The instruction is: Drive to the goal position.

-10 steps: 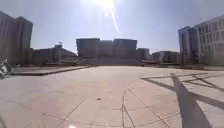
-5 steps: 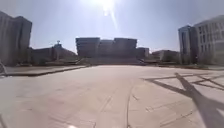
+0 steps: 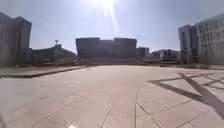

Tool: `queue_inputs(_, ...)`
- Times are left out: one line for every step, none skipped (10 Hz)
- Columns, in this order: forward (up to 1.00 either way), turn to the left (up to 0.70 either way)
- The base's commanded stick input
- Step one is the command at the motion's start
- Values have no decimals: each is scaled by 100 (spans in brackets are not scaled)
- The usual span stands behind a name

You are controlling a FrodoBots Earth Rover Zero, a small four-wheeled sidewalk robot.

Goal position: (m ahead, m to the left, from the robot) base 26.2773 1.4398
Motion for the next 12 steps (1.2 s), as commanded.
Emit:
queue_inputs(100, 0)
queue_inputs(100, 0)
queue_inputs(100, -17)
queue_inputs(100, -35)
queue_inputs(100, -10)
queue_inputs(100, 0)
queue_inputs(100, 0)
queue_inputs(100, 0)
queue_inputs(100, 0)
queue_inputs(100, 0)
queue_inputs(100, 0)
queue_inputs(100, 0)
